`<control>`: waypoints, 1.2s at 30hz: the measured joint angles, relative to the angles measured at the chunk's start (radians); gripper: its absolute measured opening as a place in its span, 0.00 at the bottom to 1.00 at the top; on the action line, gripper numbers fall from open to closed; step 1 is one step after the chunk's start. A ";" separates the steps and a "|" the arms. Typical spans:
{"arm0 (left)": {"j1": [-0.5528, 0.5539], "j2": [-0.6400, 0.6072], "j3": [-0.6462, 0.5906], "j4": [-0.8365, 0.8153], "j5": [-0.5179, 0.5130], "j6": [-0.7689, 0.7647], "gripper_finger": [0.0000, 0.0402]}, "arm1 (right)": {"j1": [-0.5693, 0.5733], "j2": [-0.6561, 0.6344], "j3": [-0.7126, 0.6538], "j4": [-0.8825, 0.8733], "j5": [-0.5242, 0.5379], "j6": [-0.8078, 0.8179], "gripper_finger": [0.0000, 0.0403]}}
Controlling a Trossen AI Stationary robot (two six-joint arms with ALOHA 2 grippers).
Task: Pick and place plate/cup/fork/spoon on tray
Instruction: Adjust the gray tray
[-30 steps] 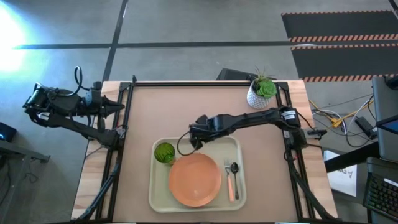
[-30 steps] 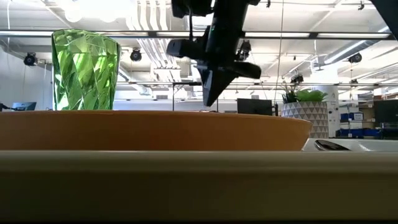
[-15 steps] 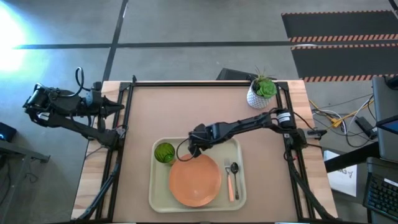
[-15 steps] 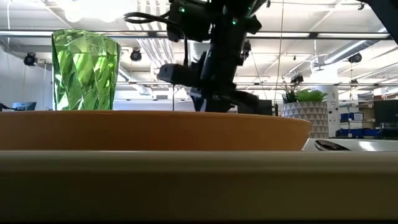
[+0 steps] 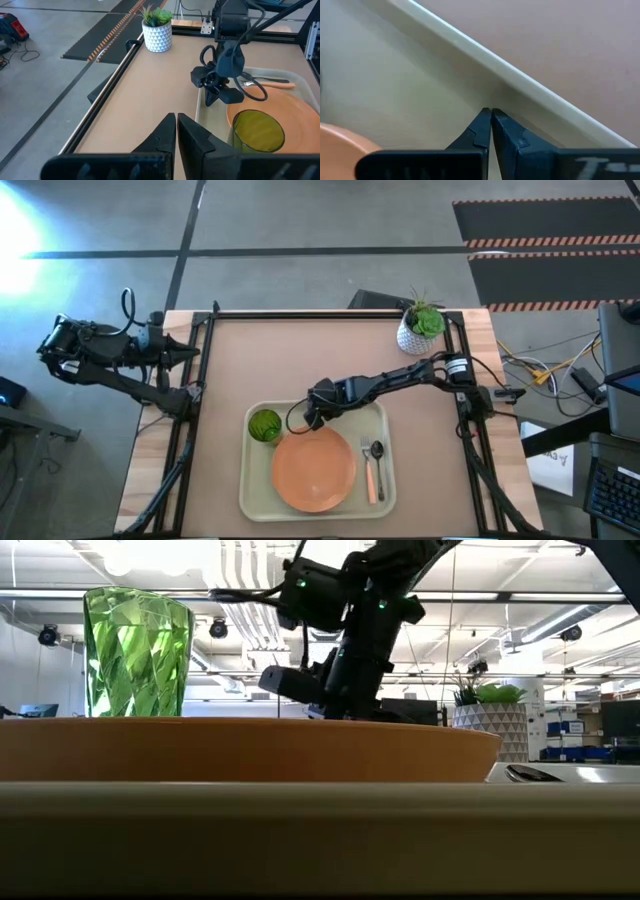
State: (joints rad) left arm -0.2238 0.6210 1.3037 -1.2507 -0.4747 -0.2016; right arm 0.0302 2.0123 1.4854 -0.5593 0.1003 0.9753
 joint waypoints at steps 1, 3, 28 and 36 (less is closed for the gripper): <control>0.000 0.000 0.000 0.000 0.000 0.000 0.00 | -0.004 -0.003 -0.015 0.023 -0.003 -0.004 0.02; 0.000 0.000 0.000 0.000 0.000 0.000 0.00 | -0.012 -0.004 -0.035 0.063 0.001 -0.008 0.02; 0.000 0.000 0.005 0.000 0.000 -0.002 0.00 | -0.201 -0.003 -0.089 0.134 0.090 -0.163 0.02; 0.000 0.000 0.005 -0.032 0.000 -0.002 0.00 | -0.254 -0.002 -0.094 0.131 0.113 -0.179 0.02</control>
State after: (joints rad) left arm -0.2238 0.6209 1.3090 -1.2831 -0.4744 -0.2032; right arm -0.2241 2.0105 1.3915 -0.4278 0.2134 0.7963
